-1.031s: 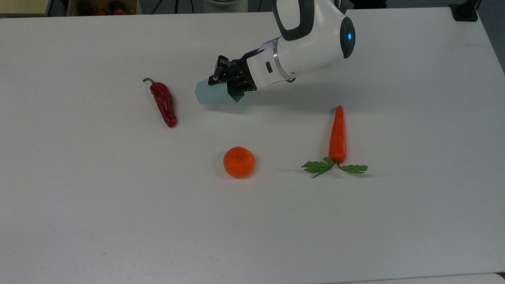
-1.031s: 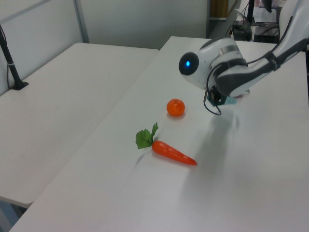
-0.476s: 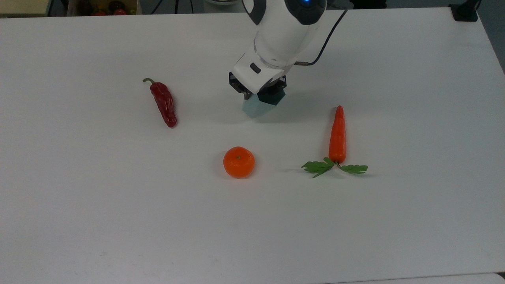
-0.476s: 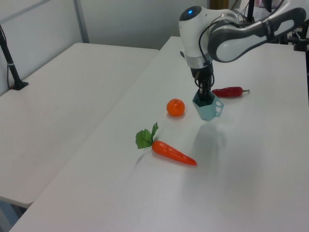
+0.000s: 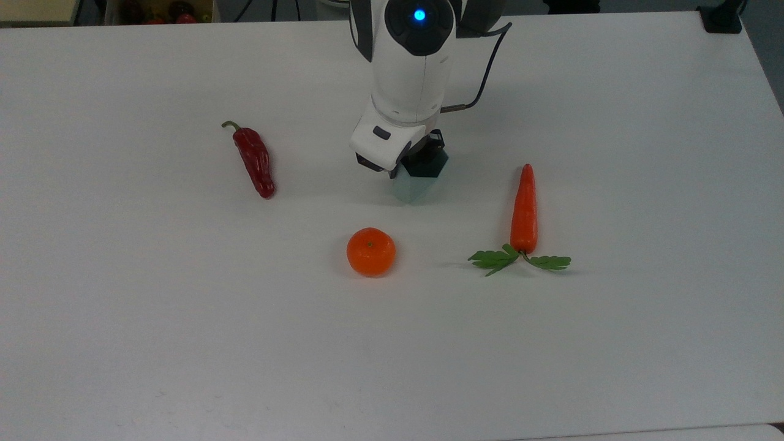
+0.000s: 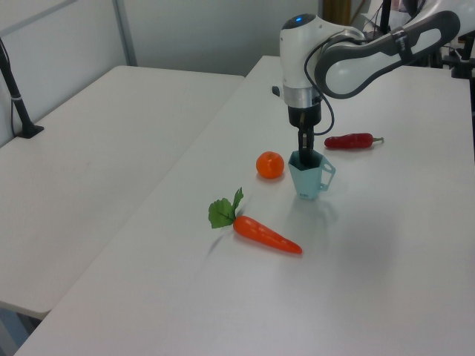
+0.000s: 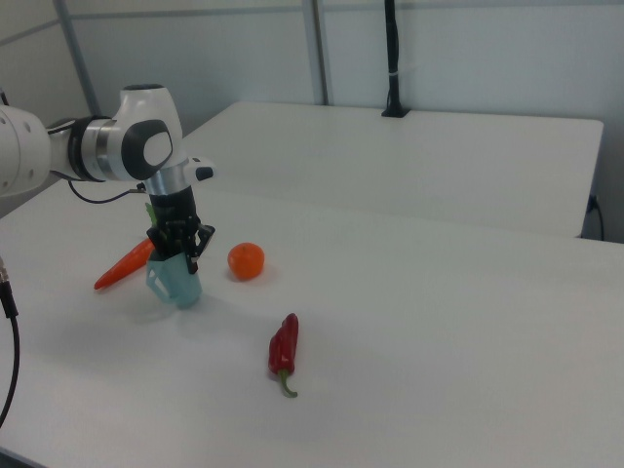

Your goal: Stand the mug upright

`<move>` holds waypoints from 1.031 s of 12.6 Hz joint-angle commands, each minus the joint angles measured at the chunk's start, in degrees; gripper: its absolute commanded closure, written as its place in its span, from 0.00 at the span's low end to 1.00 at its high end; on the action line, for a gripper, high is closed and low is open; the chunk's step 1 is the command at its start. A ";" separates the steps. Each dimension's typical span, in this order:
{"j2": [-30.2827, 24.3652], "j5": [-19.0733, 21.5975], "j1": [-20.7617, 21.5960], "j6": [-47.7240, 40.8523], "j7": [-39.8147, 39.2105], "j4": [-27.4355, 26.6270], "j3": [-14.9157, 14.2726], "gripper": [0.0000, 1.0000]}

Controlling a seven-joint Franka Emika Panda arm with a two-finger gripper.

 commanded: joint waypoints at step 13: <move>-19.64 0.59 -9.09 -13.07 1.68 -1.24 -0.58 0.00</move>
